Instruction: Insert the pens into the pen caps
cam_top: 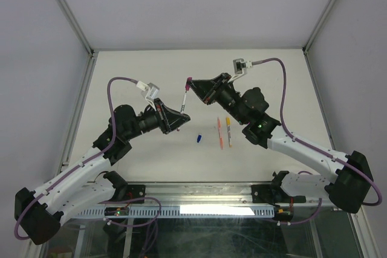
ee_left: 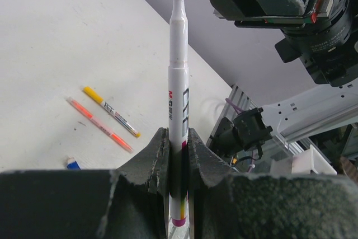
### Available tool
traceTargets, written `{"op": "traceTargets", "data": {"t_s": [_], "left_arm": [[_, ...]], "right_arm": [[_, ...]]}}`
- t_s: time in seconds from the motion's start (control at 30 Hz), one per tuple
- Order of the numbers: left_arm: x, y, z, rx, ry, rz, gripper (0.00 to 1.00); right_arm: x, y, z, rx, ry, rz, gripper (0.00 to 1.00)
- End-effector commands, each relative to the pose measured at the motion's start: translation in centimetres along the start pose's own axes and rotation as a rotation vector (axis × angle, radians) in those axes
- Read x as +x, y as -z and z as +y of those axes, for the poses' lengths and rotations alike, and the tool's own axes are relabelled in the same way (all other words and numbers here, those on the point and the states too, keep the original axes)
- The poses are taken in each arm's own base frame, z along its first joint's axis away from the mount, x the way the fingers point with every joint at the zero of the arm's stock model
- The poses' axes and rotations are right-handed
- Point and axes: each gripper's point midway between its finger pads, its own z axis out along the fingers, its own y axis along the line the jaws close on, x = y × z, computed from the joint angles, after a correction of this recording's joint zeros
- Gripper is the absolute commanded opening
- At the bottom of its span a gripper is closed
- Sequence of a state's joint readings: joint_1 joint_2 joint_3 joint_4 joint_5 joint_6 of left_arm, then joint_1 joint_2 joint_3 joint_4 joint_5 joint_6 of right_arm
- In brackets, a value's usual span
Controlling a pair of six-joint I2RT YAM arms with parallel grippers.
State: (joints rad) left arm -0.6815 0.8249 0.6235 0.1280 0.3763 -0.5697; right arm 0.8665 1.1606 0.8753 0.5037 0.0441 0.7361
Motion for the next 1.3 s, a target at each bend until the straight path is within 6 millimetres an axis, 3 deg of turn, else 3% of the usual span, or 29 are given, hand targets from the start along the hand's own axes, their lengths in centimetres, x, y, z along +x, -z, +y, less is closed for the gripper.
{"op": "traceTargets", "data": {"t_s": [0.0,0.97,1.27], "left_arm": [[-1.4,0.1,-1.1,0.032,-0.027,-0.059,0.0],[-2.0,0.4,-1.1,0.019,-0.034,-0.084,0.0],[-3.5,0.4,-0.7,-0.024,-0.04,-0.144,0.0]], "right_arm": [[-1.8,0.0,2.6,-0.075,-0.014,-0.035,0.0],[1.0,-0.2,1.3,-0.055,-0.007,0.067,0.0],[2.9,0.4,1.8,-0.093,-0.045,0.144,0.01]]}}
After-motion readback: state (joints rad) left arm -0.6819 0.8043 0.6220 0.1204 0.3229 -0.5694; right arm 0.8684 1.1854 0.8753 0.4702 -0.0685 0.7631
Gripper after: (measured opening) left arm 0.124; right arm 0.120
